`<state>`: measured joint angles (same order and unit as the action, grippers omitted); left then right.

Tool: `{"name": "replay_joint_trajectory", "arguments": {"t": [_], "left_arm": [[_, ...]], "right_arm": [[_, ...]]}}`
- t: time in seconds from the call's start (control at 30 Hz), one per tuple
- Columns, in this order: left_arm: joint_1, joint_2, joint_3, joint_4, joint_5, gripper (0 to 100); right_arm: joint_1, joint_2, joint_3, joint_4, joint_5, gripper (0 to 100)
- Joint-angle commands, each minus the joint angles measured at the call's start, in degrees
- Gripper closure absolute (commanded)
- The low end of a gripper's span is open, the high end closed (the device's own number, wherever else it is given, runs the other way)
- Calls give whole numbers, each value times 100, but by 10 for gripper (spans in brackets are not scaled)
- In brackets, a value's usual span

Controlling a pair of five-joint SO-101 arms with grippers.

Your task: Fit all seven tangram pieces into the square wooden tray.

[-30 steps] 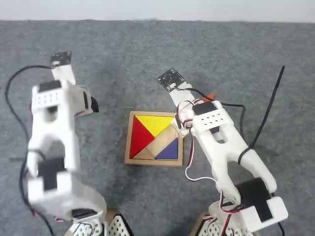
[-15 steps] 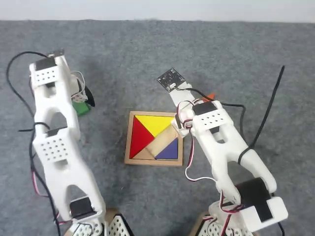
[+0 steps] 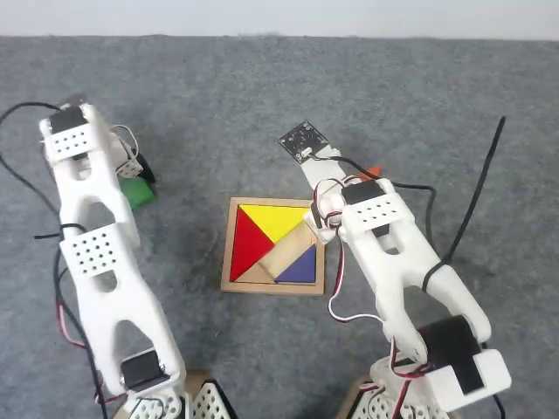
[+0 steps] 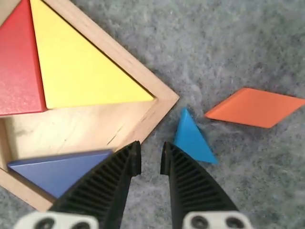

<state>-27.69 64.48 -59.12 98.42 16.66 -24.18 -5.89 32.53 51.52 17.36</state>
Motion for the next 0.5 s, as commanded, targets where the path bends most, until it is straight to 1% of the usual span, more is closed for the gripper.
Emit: {"name": "replay_joint_trajectory", "arguments": {"t": [0.0,0.4,0.47], "left_arm": [[132,-53,4,229,79,761],[97,-53,48,229,70,762],[97,-53,48,229,70,792]], "right_arm": [[4,-119,-35,-101,-35,905],[13,-119,-44,-101,-26,905],[13,-119,-44,-101,-26,905]]}}
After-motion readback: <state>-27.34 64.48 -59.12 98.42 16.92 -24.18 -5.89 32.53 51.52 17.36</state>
